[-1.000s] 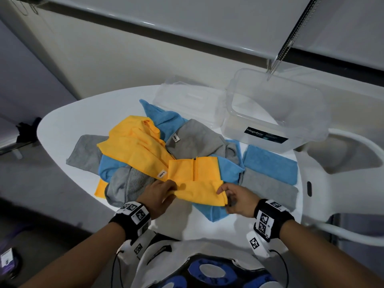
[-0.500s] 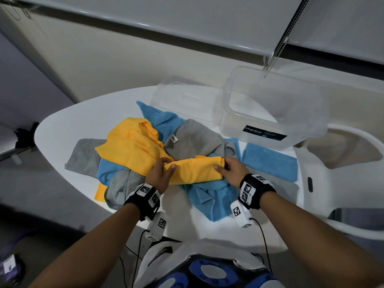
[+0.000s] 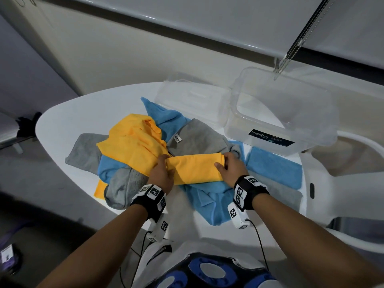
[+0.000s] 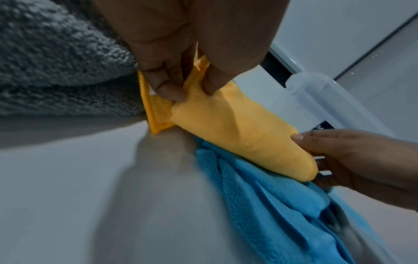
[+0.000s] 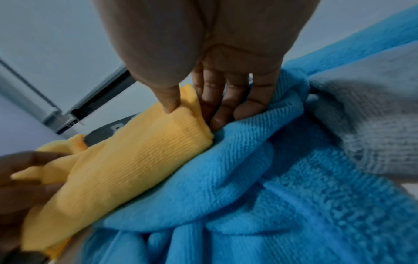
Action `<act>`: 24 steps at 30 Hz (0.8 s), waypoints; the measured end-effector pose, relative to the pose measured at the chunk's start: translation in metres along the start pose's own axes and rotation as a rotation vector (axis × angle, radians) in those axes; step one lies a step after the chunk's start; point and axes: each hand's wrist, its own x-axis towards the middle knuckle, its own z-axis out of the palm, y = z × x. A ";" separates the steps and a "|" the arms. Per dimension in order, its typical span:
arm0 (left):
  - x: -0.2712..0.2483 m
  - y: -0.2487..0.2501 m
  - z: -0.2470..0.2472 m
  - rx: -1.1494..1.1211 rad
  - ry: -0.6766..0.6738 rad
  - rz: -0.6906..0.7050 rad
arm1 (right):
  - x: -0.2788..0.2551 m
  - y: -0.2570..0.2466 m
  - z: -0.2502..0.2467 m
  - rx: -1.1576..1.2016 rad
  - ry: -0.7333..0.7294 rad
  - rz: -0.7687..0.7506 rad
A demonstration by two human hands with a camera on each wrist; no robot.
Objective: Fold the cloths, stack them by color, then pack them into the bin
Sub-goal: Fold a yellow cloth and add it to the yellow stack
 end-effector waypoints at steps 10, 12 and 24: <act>0.000 0.013 -0.014 0.066 0.053 -0.245 | -0.013 0.004 0.008 0.083 0.042 -0.030; 0.007 0.012 -0.019 0.099 0.027 -0.256 | -0.010 0.005 0.003 0.155 0.012 0.004; 0.000 0.014 -0.006 -0.125 -0.086 -0.295 | -0.011 0.005 0.012 0.383 -0.152 0.083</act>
